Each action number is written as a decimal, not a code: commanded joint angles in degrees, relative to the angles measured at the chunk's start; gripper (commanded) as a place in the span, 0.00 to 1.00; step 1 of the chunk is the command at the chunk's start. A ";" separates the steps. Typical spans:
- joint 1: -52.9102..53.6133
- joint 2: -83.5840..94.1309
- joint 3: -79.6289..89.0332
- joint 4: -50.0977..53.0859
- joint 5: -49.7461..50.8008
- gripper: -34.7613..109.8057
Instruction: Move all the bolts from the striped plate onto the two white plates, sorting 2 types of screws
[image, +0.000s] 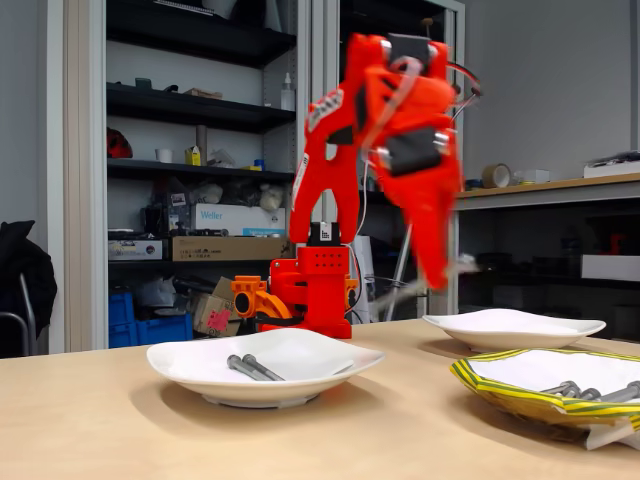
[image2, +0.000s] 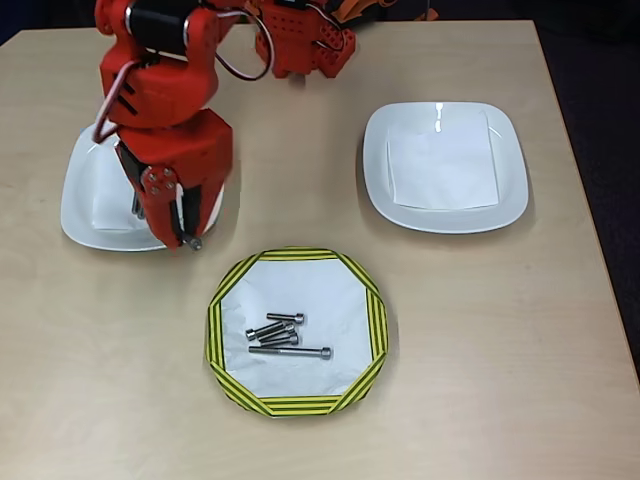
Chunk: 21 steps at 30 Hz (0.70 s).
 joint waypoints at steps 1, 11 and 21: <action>5.36 10.90 11.07 -1.85 0.53 0.24; 16.61 19.25 36.12 -9.49 -20.30 0.24; 12.92 18.72 35.86 -9.67 -18.90 0.37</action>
